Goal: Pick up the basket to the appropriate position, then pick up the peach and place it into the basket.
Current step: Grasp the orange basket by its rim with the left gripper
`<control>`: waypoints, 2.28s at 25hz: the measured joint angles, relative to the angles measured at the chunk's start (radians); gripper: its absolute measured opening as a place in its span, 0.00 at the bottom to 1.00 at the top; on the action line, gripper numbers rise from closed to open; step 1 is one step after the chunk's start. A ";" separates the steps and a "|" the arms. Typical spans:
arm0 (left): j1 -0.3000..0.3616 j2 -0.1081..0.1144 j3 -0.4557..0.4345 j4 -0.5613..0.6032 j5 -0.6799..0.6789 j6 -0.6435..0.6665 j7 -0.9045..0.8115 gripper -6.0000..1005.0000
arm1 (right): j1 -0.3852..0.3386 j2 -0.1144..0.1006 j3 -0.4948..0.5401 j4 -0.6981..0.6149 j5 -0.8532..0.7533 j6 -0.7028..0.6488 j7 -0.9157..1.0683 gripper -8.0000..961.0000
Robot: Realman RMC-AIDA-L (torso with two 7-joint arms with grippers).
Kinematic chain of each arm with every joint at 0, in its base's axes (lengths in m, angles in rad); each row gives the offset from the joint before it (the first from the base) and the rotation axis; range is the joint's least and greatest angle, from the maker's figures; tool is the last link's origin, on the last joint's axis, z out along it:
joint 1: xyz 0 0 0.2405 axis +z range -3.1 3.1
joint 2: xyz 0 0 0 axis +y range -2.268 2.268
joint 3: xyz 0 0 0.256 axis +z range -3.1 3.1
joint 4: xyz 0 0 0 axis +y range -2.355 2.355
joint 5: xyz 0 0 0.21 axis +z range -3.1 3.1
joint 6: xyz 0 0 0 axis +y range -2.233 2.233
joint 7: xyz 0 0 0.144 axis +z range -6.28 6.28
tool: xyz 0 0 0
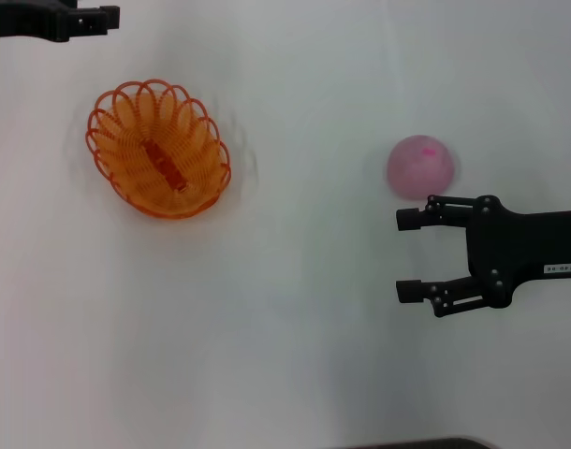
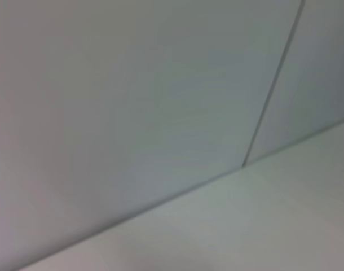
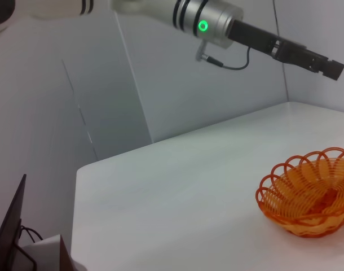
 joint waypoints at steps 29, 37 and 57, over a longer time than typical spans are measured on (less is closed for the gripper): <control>-0.320 0.039 0.142 -0.240 0.569 -0.076 -0.357 0.68 | 0.015 0.015 -0.040 0.017 0.000 0.032 -0.005 0.98; -0.319 0.022 0.191 -0.321 0.572 -0.169 -0.356 0.67 | 0.023 0.018 -0.040 0.017 0.000 0.034 0.000 0.98; -0.325 0.001 0.234 -0.427 0.576 -0.283 -0.355 0.63 | 0.029 0.020 -0.040 0.017 0.000 0.040 -0.004 0.98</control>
